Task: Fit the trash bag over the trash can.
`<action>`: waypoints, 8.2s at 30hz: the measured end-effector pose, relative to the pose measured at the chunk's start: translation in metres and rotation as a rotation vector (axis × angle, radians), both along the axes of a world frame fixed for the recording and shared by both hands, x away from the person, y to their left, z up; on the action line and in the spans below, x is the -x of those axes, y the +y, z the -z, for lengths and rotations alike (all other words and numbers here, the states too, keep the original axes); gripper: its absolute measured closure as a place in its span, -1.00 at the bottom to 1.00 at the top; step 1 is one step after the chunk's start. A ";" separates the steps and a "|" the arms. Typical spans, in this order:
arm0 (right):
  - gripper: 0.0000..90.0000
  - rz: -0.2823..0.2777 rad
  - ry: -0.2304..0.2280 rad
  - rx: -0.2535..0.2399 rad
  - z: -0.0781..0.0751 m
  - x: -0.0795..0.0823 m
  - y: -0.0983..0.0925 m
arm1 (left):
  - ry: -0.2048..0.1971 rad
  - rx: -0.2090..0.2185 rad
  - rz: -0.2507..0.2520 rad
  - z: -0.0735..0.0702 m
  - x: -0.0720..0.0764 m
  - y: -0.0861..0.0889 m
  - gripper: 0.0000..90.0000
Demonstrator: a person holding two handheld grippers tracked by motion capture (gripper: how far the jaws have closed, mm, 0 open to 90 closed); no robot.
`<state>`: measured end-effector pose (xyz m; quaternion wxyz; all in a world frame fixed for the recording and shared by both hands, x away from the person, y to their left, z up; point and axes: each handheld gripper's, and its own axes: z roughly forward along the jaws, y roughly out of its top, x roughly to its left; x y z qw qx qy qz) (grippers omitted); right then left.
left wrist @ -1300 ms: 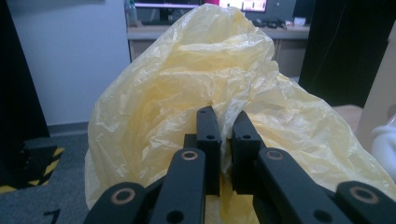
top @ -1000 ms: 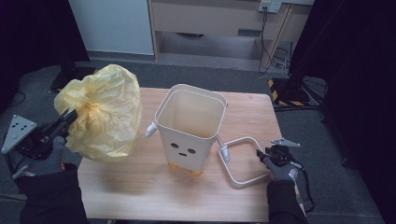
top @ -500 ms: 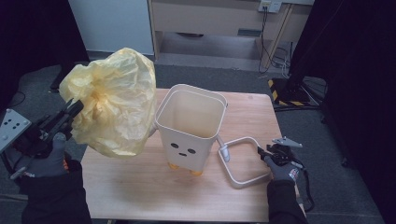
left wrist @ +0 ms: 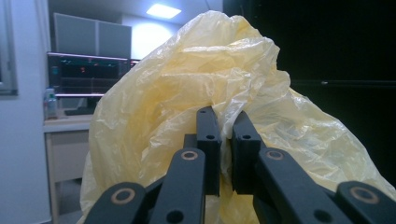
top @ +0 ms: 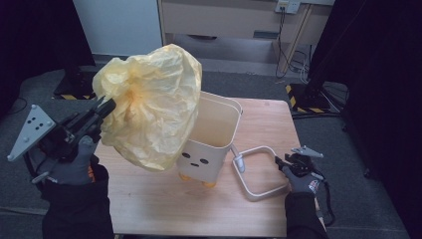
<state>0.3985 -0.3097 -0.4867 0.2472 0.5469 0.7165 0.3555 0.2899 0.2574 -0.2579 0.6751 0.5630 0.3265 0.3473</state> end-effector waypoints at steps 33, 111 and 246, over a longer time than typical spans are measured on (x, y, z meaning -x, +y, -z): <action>0.19 0.010 -0.032 -0.022 -0.004 0.001 -0.004 | 0.002 -0.117 0.266 -0.009 -0.038 -0.124 0.88; 0.10 -0.108 -0.636 -0.164 -0.195 0.008 0.086 | 0.125 -0.144 0.077 0.037 -0.049 -0.062 0.00; 0.05 -0.619 -0.464 -0.324 -0.259 0.004 0.238 | 0.184 -0.131 0.092 0.065 -0.041 -0.057 -0.09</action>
